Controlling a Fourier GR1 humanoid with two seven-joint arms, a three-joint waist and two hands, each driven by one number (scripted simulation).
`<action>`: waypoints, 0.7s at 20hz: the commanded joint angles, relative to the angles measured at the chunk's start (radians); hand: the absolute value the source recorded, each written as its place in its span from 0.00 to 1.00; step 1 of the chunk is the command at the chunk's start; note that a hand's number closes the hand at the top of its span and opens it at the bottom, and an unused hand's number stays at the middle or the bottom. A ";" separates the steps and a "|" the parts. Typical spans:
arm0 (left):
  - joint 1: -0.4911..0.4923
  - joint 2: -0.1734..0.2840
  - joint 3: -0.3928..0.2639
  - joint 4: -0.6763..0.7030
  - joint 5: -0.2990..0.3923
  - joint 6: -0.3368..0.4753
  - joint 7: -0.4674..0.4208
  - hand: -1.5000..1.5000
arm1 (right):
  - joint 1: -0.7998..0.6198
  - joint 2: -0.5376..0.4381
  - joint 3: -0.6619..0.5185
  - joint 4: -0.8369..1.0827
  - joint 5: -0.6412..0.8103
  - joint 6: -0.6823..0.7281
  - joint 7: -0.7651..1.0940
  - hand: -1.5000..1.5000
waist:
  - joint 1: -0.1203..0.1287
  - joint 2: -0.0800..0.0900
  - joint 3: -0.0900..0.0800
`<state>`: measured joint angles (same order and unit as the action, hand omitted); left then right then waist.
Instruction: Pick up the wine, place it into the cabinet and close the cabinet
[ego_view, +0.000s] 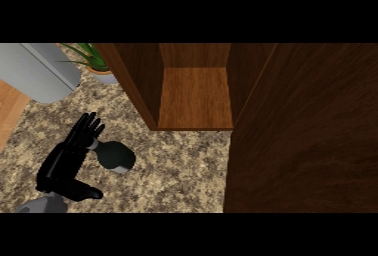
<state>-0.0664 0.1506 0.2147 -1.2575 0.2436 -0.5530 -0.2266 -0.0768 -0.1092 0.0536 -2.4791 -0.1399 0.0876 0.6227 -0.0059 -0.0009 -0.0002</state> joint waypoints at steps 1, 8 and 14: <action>-0.051 0.034 0.026 0.101 0.000 -0.019 -0.031 0.00 | 0.023 -0.038 -0.095 -0.162 -0.160 0.009 0.093 0.00 | -0.004 0.000 0.000; -0.067 0.022 -0.009 0.229 -0.098 -0.023 -0.183 0.00 | -0.008 -0.008 -0.010 -0.172 -0.082 -0.017 0.141 0.00 | -0.003 0.000 -0.001; -0.091 0.027 -0.006 0.293 -0.107 -0.019 -0.221 0.00 | -0.050 0.004 -0.016 -0.090 -0.070 -0.006 0.097 0.00 | 0.002 0.001 0.000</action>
<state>-0.1443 0.1782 0.2130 -1.0271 0.1603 -0.5687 -0.3846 -0.1038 -0.1036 0.0469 -2.4786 -0.1410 0.1010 0.6543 -0.0067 -0.0007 -0.0002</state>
